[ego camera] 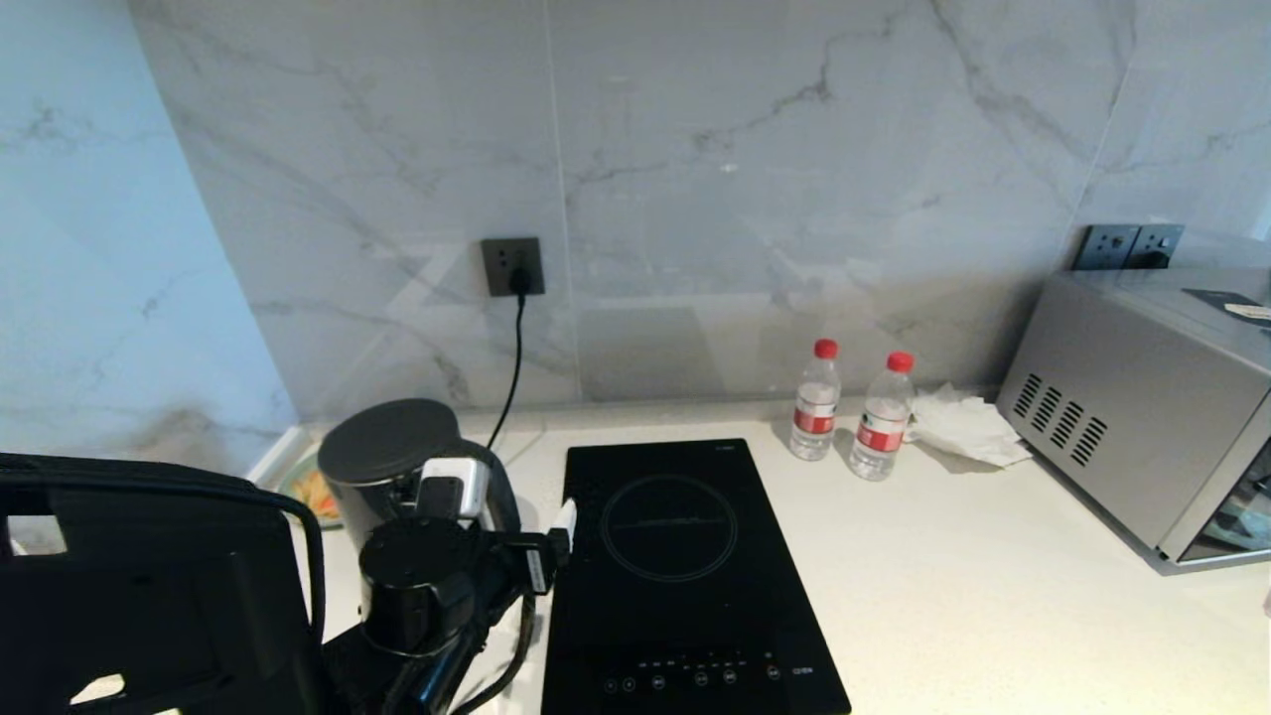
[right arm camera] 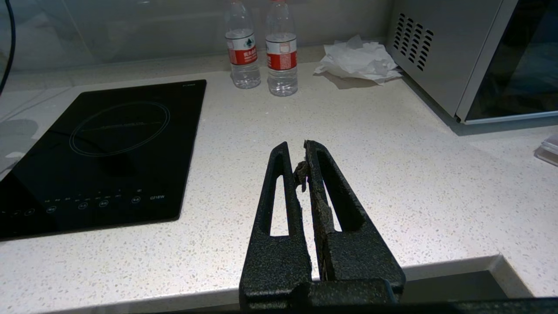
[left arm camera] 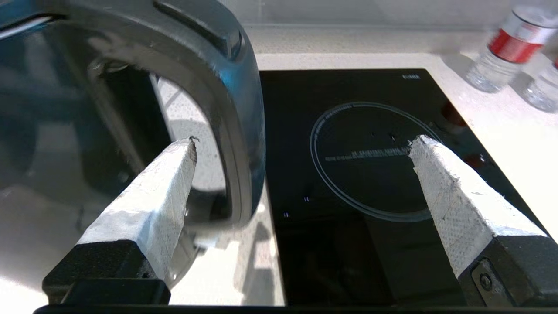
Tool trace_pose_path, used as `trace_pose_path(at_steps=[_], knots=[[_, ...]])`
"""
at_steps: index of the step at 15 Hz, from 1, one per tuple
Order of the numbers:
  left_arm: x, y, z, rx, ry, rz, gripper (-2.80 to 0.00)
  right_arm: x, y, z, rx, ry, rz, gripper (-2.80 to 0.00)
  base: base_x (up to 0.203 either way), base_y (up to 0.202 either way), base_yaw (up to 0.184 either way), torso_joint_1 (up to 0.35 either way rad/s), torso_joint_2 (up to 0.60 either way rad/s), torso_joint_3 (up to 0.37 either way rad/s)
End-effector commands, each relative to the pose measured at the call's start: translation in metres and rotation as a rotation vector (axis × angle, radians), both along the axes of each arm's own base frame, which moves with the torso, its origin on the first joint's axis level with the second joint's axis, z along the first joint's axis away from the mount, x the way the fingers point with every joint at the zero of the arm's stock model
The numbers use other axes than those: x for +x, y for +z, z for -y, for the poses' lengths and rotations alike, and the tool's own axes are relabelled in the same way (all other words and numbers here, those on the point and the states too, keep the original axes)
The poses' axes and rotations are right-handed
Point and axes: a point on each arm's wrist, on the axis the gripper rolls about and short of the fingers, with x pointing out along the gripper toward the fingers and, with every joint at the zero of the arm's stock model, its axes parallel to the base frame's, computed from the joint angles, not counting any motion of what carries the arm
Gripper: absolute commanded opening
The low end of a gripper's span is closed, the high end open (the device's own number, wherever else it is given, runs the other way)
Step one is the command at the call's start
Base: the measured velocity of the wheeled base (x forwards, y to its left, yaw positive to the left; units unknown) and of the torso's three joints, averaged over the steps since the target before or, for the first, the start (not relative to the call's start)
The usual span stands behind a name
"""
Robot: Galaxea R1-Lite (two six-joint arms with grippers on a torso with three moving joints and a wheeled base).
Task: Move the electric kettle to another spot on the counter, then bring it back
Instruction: Pick up the kettle
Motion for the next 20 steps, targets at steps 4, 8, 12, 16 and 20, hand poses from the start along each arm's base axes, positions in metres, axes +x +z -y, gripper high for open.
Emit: trace_pose_path(at_steps=[4,8,12,16,20], knots=[[0.02,-0.004,0.003,-0.013,0.033,0.027,0.0,0.0,0.0,0.0,0.0,0.001,0.001,-2.8,0.0,0.0,0.0,0.0,0.0,0.0],[0.042,-0.004,0.001,-0.006,0.074,0.063,0.0,0.0,0.0,0.0,0.0,0.001,0.001,-2.8,0.0,0.0,0.0,0.0,0.0,0.0],[0.048,-0.001,0.003,-0.015,0.076,0.084,0.0,0.0,0.0,0.0,0.0,0.0,0.001,-2.8,0.0,0.0,0.0,0.0,0.0,0.0],[0.054,0.004,0.006,-0.011,0.077,0.103,0.0,0.0,0.0,0.0,0.0,0.0,0.001,-2.8,0.0,0.0,0.0,0.0,0.0,0.0],[0.059,0.005,0.008,-0.001,0.078,0.118,0.0,0.0,0.0,0.0,0.0,0.0,0.001,-2.8,0.0,0.0,0.0,0.0,0.0,0.0]])
